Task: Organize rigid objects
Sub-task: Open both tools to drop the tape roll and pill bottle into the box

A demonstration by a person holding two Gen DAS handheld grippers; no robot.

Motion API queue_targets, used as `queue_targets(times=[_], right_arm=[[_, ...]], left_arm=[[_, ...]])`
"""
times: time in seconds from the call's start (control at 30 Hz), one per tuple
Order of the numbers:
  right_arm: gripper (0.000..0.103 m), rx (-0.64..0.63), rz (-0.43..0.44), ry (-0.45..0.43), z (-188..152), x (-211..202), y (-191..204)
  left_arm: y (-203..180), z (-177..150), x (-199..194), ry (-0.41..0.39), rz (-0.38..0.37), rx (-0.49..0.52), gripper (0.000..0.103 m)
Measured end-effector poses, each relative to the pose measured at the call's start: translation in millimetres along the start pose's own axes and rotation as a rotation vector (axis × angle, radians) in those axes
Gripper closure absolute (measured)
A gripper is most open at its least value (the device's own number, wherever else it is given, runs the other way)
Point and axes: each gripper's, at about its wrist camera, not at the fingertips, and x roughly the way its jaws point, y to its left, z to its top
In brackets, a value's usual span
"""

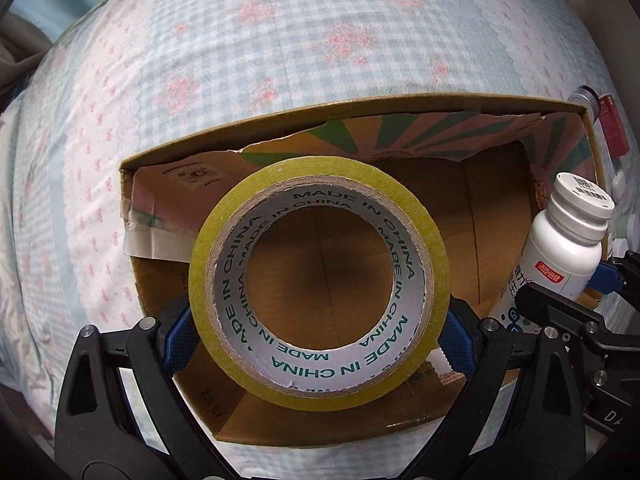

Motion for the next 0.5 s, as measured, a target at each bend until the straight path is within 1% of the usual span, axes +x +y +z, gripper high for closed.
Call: queue_targets(times=[0.17,0.23,0.27,0.3,0.33,0.37,0.4,0.47,0.5], right_arm=[[0.057,-0.041,0.003,0.06,3.7,17.1,-2.1],[0.056,-0.062,-0.004,0.062,2.1,20.3,-2.8],[0.043,-0.075,-0.01,0.064,0.8,21.4,-3.0],[0.026,-0.087,-0.017,0.079,-1.0,23.1,-3.3],[0.001,-0.1,-0.016,0.086,-3.5,23.9,-4.0],[0.0,-0.11,-0.017,0.08,-5.9,23.5,-4.7],[0.0,-0.12,-0.02,0.056,-9.0,22.0,-5.7],[0.0,-0.119,-0.032,0.024,-15.3,19.5,-8.7],[0.0,-0.111,-0.027,0.024,-17.9,18.8,-10.7]], left_arm=[[1.6,7.3,13.1,0.049,-0.026,-0.016,0.007],[4.2,11.3,12.2,0.049,-0.035,-0.023,0.007],[5.8,12.6,11.1,0.047,-0.034,-0.028,0.002],[6.9,13.3,9.4,0.042,-0.024,-0.03,0.001],[6.9,13.1,7.0,0.036,-0.011,-0.024,0.0],[5.7,12.5,5.5,0.034,-0.008,-0.013,0.0],[3.3,11.5,4.5,0.034,-0.007,0.003,0.0],[-1.7,8.3,2.1,0.026,0.024,0.029,0.0],[-3.0,6.8,1.1,0.027,0.032,0.033,0.0]])
